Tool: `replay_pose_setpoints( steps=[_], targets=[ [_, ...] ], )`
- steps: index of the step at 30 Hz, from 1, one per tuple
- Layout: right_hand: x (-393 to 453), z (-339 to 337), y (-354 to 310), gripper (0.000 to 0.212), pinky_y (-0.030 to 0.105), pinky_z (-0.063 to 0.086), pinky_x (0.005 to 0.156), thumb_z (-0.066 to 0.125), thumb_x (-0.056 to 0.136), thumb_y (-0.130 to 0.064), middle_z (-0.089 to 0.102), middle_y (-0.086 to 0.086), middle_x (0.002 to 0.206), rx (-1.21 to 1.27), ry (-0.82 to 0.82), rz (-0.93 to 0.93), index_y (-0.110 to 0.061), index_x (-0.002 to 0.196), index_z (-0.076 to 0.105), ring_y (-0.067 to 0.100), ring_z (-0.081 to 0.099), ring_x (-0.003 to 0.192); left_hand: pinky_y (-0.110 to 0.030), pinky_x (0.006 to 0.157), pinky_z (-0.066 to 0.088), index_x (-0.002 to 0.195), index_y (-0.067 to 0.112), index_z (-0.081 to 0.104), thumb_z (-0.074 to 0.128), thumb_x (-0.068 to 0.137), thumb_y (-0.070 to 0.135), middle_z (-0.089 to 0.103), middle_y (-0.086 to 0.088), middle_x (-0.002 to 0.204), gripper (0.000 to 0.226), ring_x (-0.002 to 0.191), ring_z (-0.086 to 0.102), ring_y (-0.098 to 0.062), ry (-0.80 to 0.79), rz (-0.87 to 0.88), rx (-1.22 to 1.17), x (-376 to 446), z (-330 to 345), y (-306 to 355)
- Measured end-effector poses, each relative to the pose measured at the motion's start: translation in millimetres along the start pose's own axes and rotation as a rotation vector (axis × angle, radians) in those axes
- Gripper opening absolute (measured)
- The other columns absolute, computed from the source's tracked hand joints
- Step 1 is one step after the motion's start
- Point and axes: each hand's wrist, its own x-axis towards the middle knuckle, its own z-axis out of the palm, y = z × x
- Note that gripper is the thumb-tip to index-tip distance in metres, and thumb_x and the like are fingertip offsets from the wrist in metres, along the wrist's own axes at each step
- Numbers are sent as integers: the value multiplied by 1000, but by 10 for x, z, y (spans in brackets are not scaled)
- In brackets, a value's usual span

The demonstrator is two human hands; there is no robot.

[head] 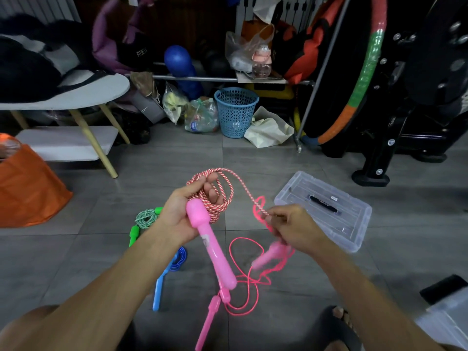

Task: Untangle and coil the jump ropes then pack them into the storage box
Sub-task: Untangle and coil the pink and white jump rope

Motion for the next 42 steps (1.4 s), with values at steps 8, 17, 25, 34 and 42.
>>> replay_pose_setpoints(
  steps=[8, 17, 25, 34, 42],
  targets=[
    [-122, 203, -138, 32, 19, 35, 52, 58, 89, -8, 41, -12, 49, -59, -328, -45, -21, 60, 61, 1, 36, 47, -22, 62, 57, 94, 2, 74, 77, 61, 7, 73, -1, 97, 34, 64, 67, -7, -135, 50, -91, -43, 51, -23],
    [-205, 145, -412, 16, 21, 46, 58, 62, 85, 1, 62, -10, 56, 289, -409, -71, -7, 92, 74, 4, 52, 55, -17, 64, 50, 99, -10, 53, 49, 89, -12, 57, -5, 131, 11, 79, 71, -9, -34, 300, 979, 128, 14, -211],
    [-132, 0, -255, 20, 20, 46, 72, 66, 75, 4, 67, -7, 78, -34, -58, -193, -9, 88, 73, 6, 60, 74, -24, 52, 45, 90, -4, 62, 65, 89, 20, 60, -6, 58, 24, 48, 51, -13, -342, 46, 1578, -87, 54, -231],
    [-82, -104, -164, 27, 12, 45, 70, 66, 73, 6, 65, -10, 81, 22, -47, -124, -11, 92, 75, -1, 61, 73, -20, 44, 42, 110, 12, 61, 61, 88, 3, 51, -1, 50, 23, 50, 48, -17, -125, 41, 1207, -14, -6, -167],
    [-88, -254, 177, 37, 33, 46, 94, 55, 74, 1, 66, 0, 116, -476, -37, 93, -20, 99, 73, 19, 59, 110, -23, 47, 42, 77, 8, 63, 59, 92, 11, 51, 0, 48, 16, 43, 46, -14, -122, 91, 1365, -24, -39, -48]
  ],
)
